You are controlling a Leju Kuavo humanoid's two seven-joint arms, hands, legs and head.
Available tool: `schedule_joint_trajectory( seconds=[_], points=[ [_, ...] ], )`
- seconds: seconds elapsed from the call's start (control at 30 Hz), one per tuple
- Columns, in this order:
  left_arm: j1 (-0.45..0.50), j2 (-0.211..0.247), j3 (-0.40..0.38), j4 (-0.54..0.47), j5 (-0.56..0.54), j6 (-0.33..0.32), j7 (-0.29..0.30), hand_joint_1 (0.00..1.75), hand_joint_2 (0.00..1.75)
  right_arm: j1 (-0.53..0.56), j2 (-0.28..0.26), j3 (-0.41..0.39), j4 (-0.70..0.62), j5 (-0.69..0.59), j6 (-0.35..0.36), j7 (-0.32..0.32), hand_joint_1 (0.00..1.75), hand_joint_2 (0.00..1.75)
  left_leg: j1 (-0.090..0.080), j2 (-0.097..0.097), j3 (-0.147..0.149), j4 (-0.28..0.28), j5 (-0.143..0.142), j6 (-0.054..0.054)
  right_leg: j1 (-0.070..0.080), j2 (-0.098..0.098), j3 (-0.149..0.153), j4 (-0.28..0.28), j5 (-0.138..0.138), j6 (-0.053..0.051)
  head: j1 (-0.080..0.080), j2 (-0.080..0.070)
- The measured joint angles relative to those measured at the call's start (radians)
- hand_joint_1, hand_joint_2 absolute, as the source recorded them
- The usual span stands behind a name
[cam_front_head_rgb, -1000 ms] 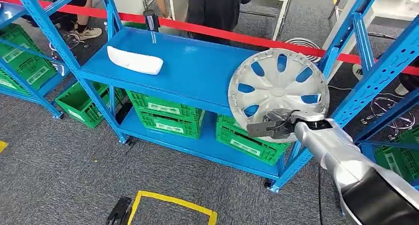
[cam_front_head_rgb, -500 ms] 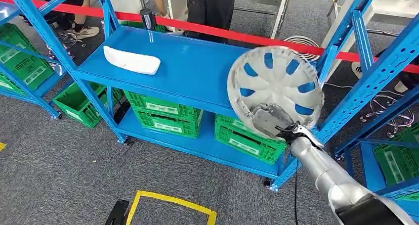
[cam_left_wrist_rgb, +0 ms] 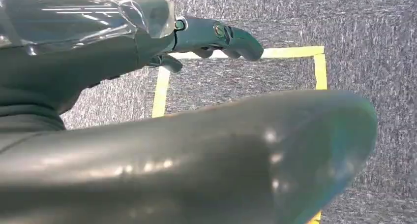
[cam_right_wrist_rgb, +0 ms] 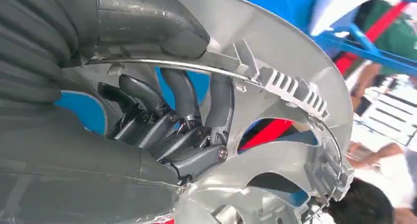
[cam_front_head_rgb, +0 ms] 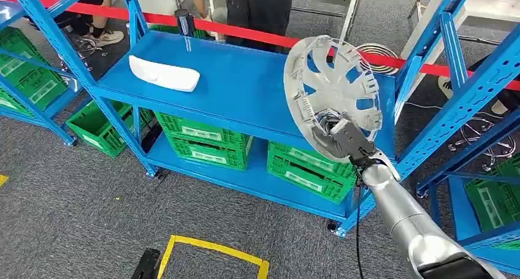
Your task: Take the parts from the cabinet and place them on the table.
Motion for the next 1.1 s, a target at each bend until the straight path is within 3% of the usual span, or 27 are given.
schedule_joint_trajectory(
  seconds=[0.17, 0.33, 0.47, 0.63, 0.87, 1.1],
  points=[
    [0.004, 0.000, 0.000, 0.002, 0.000, 0.016, -0.024, 0.00, 0.00, 0.018, 0.006, -0.030, -0.086, -0.156, 0.059, -0.027, 1.75, 1.75, 0.000, 0.000, -0.003, 0.000, 0.000, 0.000, 0.000, 0.000, -0.003, 0.000, 0.000, 0.000, 0.000, 0.000],
    [0.013, -0.002, 0.003, 0.005, 0.010, 0.033, -0.047, 0.00, 0.00, 0.071, 0.014, -0.069, -0.237, -0.355, 0.210, -0.036, 1.75, 1.75, 0.000, 0.000, -0.006, 0.000, 0.000, 0.000, 0.000, 0.000, -0.006, 0.000, 0.000, 0.000, 0.000, 0.000],
    [0.017, -0.003, 0.007, 0.006, 0.015, 0.043, -0.055, 0.00, 0.00, 0.103, 0.023, -0.074, -0.331, -0.408, 0.260, -0.035, 1.75, 1.75, 0.001, -0.001, -0.009, 0.000, 0.000, 0.000, 0.000, 0.000, -0.009, 0.000, 0.000, 0.000, 0.000, 0.000],
    [0.028, -0.009, 0.030, 0.011, 0.049, 0.079, -0.082, 0.00, 0.00, 0.144, 0.040, -0.061, -0.467, -0.540, 0.394, -0.015, 1.75, 1.75, 0.001, -0.001, -0.010, 0.000, 0.000, 0.000, 0.000, 0.000, -0.011, 0.001, 0.000, 0.000, 0.000, 0.000],
    [0.046, -0.016, 0.053, 0.015, 0.062, 0.089, -0.111, 0.00, 0.00, 0.191, 0.056, -0.030, -0.648, -0.672, 0.484, 0.008, 1.75, 1.75, 0.001, -0.001, -0.011, 0.000, 0.000, 0.000, 0.000, -0.001, -0.011, 0.001, -0.002, 0.002, 0.000, 0.000],
    [0.050, -0.018, 0.058, 0.021, 0.063, 0.096, -0.119, 0.00, 0.00, 0.214, 0.057, -0.008, -0.742, -0.704, 0.494, 0.023, 1.75, 1.75, 0.000, -0.001, -0.011, 0.000, 0.000, 0.000, 0.000, -0.001, -0.011, 0.000, -0.002, 0.002, 0.000, 0.000]
  ],
)
